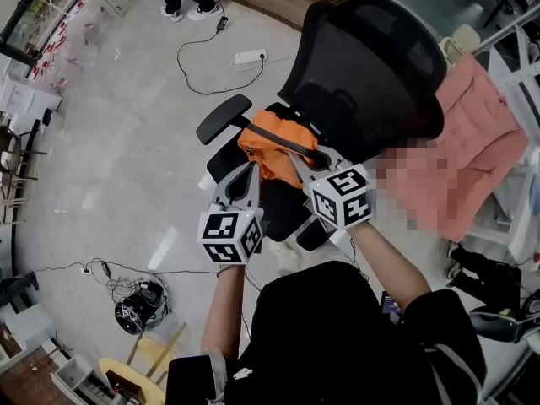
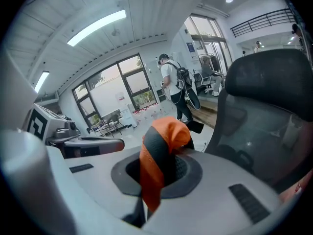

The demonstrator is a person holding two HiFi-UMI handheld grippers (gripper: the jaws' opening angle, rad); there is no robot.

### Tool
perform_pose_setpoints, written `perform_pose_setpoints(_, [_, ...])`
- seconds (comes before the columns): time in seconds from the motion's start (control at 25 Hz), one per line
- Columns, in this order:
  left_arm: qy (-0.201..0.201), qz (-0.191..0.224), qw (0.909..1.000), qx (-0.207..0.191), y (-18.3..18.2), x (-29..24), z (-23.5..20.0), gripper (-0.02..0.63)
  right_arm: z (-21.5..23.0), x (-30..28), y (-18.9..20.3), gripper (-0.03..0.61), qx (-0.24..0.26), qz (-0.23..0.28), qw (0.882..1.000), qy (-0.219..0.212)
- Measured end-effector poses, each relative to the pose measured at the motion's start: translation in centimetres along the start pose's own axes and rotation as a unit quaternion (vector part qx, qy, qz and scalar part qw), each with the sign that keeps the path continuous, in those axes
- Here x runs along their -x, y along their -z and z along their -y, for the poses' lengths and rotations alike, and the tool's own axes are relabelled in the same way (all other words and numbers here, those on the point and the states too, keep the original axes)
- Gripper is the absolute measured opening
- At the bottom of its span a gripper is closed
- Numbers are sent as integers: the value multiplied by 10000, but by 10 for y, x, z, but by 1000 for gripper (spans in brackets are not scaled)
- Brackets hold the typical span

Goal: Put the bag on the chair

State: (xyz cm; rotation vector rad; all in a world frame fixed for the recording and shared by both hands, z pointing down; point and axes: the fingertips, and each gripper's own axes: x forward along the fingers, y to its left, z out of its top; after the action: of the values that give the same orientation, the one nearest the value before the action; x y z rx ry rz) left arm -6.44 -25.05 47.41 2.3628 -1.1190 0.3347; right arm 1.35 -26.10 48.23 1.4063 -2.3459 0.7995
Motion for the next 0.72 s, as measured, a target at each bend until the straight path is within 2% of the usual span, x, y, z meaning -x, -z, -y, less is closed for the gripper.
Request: perform_pose_setpoints(0.72, [23, -642, 9979, 130, 41, -71, -18, 8, 63, -56, 33, 9, -563, -282, 9980, 91])
